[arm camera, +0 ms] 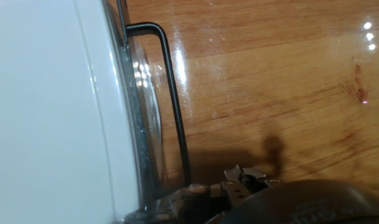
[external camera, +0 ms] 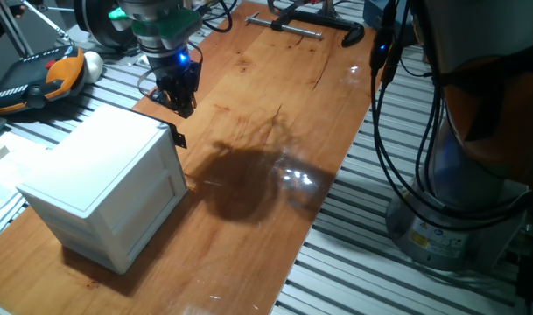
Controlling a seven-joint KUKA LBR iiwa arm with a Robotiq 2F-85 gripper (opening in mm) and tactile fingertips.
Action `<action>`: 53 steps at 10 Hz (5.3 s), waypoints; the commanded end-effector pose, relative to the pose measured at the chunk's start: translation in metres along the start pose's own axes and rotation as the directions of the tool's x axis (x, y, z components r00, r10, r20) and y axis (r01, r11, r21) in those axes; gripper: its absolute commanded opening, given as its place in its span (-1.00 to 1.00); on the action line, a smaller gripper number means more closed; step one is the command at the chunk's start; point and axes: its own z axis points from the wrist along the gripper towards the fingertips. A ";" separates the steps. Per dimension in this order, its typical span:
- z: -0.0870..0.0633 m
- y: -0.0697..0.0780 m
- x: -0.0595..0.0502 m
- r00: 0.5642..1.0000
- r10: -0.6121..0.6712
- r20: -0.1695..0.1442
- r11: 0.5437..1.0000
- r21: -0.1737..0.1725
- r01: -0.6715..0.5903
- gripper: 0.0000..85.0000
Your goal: Grasp the handle and open the drawer
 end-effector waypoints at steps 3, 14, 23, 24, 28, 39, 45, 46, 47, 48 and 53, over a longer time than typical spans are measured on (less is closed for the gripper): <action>0.000 0.000 0.000 1.000 0.003 -0.002 1.000 -0.005 -0.003 -0.98; -0.001 0.000 0.000 0.999 -0.037 0.027 0.999 -0.021 0.037 -0.98; -0.008 0.008 -0.004 0.999 -0.036 0.022 0.999 -0.031 0.037 -0.98; -0.009 0.010 -0.004 0.999 -0.035 0.023 0.999 -0.033 0.036 -0.98; -0.020 0.021 -0.015 0.999 -0.033 0.018 0.998 -0.054 0.034 -0.98; -0.012 0.039 -0.032 0.999 -0.026 0.036 0.996 -0.087 0.029 -0.51; -0.006 0.042 -0.039 0.998 -0.032 0.051 0.994 -0.100 0.037 -0.52; -0.006 0.042 -0.039 0.998 -0.041 0.054 0.994 -0.096 0.046 -0.52; -0.005 0.042 -0.040 0.997 -0.049 0.058 0.994 -0.096 0.054 -0.52; -0.005 0.042 -0.040 0.997 -0.056 0.060 0.993 -0.096 0.062 -0.52; -0.002 0.043 -0.042 0.995 -0.074 0.063 0.992 -0.101 0.080 -0.52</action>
